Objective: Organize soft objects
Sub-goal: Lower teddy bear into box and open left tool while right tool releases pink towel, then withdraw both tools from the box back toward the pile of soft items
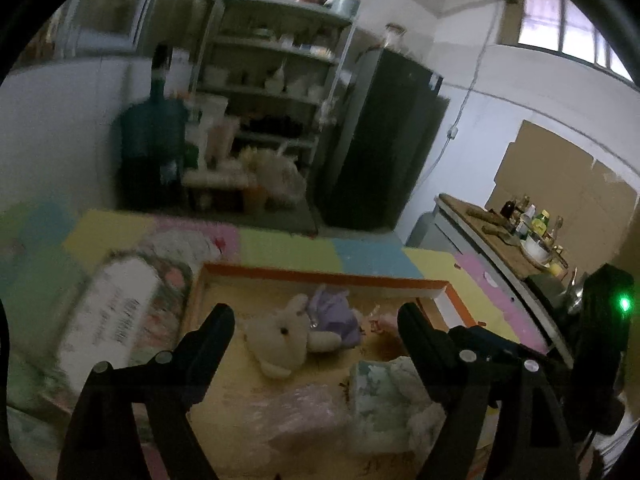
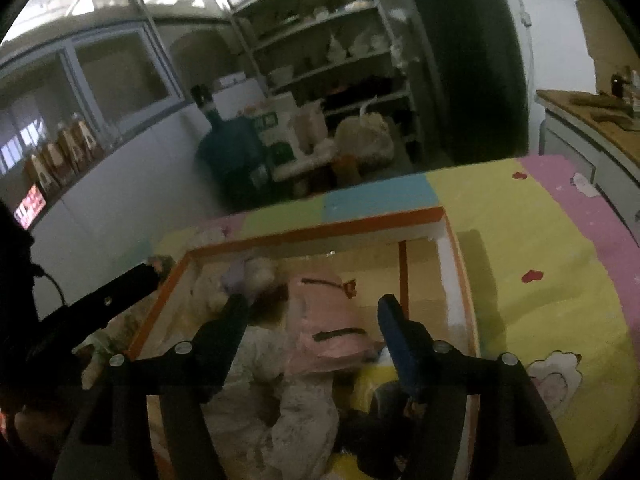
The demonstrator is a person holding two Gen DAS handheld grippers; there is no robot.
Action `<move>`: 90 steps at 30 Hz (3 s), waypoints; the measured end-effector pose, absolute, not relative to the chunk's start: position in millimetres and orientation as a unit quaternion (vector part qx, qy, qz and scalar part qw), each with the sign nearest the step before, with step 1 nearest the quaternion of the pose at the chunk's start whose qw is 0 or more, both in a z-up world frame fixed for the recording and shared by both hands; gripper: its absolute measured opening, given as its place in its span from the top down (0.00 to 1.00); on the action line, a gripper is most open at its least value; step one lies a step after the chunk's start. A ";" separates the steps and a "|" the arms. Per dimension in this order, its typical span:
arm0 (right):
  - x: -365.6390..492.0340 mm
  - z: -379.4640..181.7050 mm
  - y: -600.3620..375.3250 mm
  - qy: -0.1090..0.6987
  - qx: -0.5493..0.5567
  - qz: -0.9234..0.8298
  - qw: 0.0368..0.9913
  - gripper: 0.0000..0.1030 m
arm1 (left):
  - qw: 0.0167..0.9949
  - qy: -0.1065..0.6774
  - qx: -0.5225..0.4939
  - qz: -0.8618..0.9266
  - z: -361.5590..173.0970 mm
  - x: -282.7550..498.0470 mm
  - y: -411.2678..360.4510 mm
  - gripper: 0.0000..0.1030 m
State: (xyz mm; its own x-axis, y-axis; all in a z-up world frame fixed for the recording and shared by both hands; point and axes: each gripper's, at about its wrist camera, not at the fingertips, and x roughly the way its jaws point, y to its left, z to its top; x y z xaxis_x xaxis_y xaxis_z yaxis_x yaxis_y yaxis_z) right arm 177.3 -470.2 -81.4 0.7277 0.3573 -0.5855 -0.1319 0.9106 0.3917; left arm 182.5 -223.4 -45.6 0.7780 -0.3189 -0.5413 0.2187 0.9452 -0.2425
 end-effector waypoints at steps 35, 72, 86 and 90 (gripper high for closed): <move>65.9 -30.9 -367.5 0.253 0.119 0.104 0.954 0.32 | 0.973 0.220 -0.009 -0.067 -12.4 82.8 -94.8 0.19; 38.9 -17.9 -214.9 0.269 0.073 0.160 0.947 0.32 | 0.968 0.241 -0.055 -0.030 -40.0 42.0 46.0 0.19; 48.6 -40.7 -185.9 0.301 0.083 0.171 0.935 0.32 | 0.964 0.252 -0.077 -0.024 -57.0 37.5 76.4 0.19; 55.3 -55.2 -176.2 0.322 0.090 0.169 0.927 0.32 | 0.963 0.258 -0.076 -0.028 -62.7 37.0 79.8 0.19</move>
